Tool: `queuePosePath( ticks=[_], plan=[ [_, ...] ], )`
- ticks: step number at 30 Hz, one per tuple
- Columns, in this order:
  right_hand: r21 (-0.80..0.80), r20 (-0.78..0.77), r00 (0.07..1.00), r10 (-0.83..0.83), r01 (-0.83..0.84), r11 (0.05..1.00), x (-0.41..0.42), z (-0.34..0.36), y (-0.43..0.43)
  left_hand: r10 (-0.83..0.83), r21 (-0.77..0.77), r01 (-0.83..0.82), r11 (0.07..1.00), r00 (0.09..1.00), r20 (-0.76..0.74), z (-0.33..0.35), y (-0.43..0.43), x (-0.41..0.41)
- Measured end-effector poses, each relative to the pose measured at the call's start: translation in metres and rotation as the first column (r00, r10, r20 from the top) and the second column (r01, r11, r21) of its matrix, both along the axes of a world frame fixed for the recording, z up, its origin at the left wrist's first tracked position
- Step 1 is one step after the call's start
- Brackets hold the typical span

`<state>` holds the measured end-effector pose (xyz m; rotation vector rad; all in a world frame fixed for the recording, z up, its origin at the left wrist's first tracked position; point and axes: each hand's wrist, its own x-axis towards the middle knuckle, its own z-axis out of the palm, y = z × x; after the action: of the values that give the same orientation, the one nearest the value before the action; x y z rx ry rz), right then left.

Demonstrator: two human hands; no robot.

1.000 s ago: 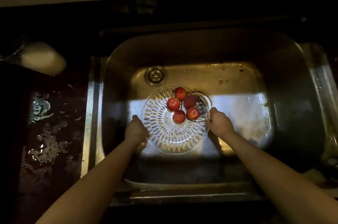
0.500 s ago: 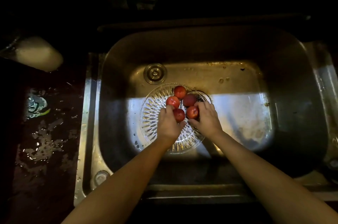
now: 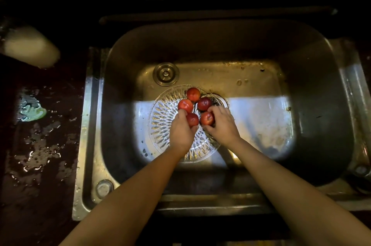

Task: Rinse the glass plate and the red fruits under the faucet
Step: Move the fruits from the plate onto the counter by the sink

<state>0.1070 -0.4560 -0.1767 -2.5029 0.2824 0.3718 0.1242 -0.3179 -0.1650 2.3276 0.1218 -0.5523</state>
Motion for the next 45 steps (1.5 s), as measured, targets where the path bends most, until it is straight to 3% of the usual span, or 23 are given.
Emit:
queuePosePath(
  ticks=[9,13,18,24,29,39,45],
  plan=[
    [0.115,0.065,0.998,-0.009,0.002,0.993,0.01,0.036,0.006,0.066,-0.114,-0.066,0.991,0.998,-0.003,0.034,0.018,0.003],
    [0.187,0.125,0.992,0.029,-0.052,0.981,0.021,0.072,0.019,0.15,-0.163,-0.129,0.978,0.981,0.121,0.084,0.048,0.008],
    [0.257,0.219,0.971,0.096,-0.152,0.955,0.041,0.122,0.064,0.222,-0.101,-0.2,0.975,0.924,0.311,0.141,0.12,0.009],
    [0.35,0.313,0.933,0.177,-0.287,0.892,0.051,0.162,0.16,0.463,-0.148,-0.44,0.886,0.823,0.329,0.16,0.208,0.001],
    [0.301,0.354,0.901,0.252,-0.364,0.881,0.05,0.169,0.221,0.515,-0.051,-0.523,0.851,0.811,0.277,0.154,0.253,-0.013],
    [0.118,0.301,0.86,0.411,-0.462,0.879,0.047,0.151,0.252,0.479,-0.011,-0.49,0.872,0.848,0.227,0.149,0.266,-0.025],
    [0.076,0.28,0.863,0.42,-0.456,0.887,0.043,0.143,0.256,0.431,0.027,-0.447,0.894,0.874,0.225,0.147,0.267,-0.03]
  ],
)
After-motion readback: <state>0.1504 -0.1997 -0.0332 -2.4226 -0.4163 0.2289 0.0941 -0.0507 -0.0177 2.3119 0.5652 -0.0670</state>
